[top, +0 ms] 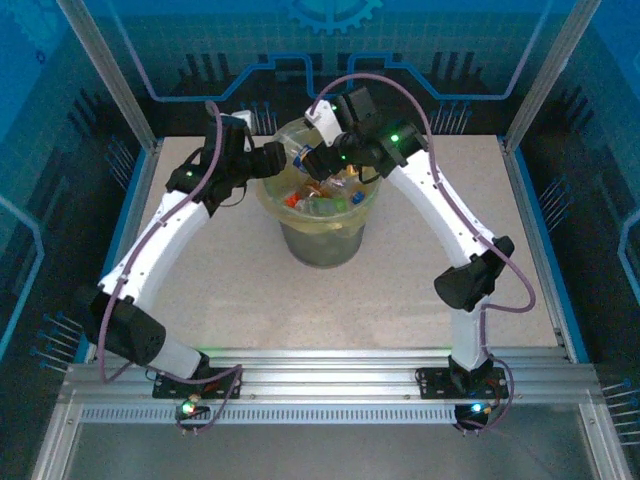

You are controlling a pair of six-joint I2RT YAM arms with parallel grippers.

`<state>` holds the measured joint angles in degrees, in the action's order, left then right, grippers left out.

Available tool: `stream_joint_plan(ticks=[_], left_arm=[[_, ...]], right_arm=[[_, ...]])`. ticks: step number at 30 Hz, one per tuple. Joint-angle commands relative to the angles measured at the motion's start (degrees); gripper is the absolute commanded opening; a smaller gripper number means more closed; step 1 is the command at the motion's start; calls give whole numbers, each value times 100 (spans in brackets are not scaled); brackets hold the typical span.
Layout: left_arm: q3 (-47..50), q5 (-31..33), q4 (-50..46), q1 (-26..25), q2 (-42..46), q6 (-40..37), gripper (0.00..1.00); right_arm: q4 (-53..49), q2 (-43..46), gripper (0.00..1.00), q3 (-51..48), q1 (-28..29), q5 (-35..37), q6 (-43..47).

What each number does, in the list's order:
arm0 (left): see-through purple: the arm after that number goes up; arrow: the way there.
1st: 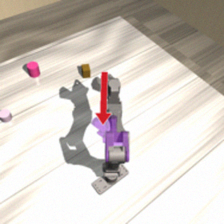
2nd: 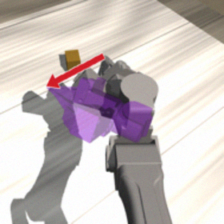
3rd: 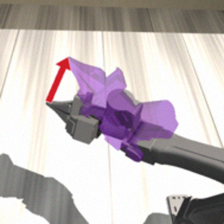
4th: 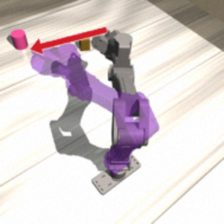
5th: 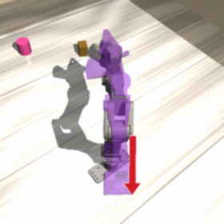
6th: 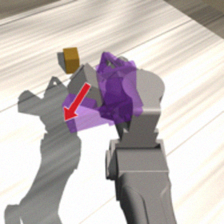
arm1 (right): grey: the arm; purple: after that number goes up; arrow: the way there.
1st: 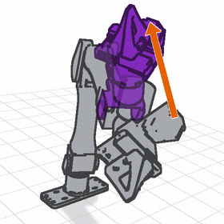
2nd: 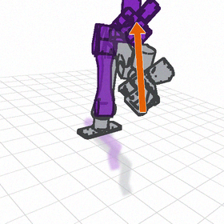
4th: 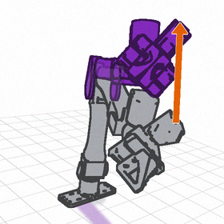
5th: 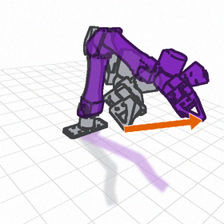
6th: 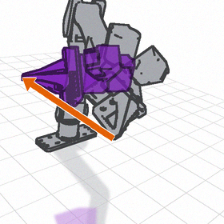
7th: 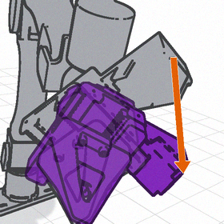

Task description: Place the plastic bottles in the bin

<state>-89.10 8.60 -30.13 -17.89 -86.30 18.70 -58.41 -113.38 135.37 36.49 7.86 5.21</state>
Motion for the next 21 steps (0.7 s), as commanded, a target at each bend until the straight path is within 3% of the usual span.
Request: stream_joint_plan(ticks=[1,13,21], left_arm=[[-415,-218,285,49,-169,-164,68],[-992,-676,501,49,-769,-542,55],[-1212,-1415,563,49,-1123,-416,45]], right_arm=[[-244,245,79,226,68,335,-619],[-190,467,61,-383,-351,612,-1946],[38,883,58,-1074,-452,589,-2147]])
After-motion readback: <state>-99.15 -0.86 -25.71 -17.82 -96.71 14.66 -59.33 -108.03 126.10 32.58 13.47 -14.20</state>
